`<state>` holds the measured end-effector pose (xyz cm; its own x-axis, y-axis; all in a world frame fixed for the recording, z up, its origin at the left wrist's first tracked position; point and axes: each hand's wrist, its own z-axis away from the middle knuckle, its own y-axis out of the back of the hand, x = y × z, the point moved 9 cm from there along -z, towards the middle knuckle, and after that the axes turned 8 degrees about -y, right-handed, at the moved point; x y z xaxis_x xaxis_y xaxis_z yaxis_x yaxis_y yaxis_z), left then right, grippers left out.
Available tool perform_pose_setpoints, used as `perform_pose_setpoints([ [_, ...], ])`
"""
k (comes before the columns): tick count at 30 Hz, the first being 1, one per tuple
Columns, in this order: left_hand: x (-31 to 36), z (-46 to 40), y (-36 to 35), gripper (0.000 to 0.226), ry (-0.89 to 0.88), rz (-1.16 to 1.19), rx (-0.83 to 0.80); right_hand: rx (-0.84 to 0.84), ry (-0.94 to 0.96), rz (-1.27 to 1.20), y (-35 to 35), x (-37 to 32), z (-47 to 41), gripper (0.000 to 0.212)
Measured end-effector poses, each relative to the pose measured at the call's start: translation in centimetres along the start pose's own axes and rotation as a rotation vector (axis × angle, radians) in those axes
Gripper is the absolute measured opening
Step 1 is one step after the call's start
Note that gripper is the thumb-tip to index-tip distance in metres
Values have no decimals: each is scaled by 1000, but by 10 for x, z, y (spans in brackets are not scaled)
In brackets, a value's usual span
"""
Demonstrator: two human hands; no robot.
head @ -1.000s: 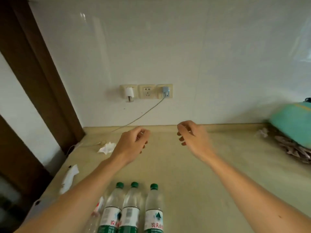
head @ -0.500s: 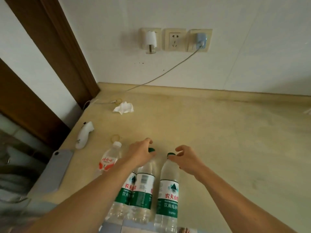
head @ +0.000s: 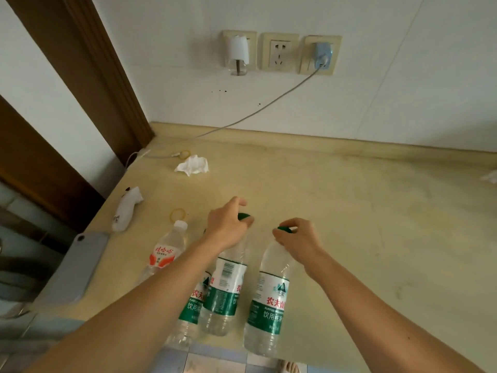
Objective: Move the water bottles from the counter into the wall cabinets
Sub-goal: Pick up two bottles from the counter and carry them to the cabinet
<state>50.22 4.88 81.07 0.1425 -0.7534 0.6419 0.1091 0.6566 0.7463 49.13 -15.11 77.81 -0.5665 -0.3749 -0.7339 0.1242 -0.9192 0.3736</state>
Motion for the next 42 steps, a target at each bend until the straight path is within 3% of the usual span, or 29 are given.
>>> perform_pose_setpoints([
  [3,28,3,27,40,-71,231,103,62,102,-42,36,-30,16,20],
  [7,66,14,55,35,-210,331,199,183,300,-22,82,-69,56,30],
  [14,103,37,67,41,-390,336,240,343,532,245,94,-96,113,38],
  [23,125,44,46,47,-511,278,186,388,568,261,101,-84,102,39],
  [29,92,38,23,76,-417,325,95,161,388,17,77,-20,60,81],
  [32,61,35,-8,83,-299,371,-4,59,303,-14,61,9,38,73],
  [36,32,33,-42,74,-168,458,-50,62,297,-31,51,19,22,56],
  [42,32,27,-50,71,-146,533,0,101,316,-129,54,18,20,61],
])
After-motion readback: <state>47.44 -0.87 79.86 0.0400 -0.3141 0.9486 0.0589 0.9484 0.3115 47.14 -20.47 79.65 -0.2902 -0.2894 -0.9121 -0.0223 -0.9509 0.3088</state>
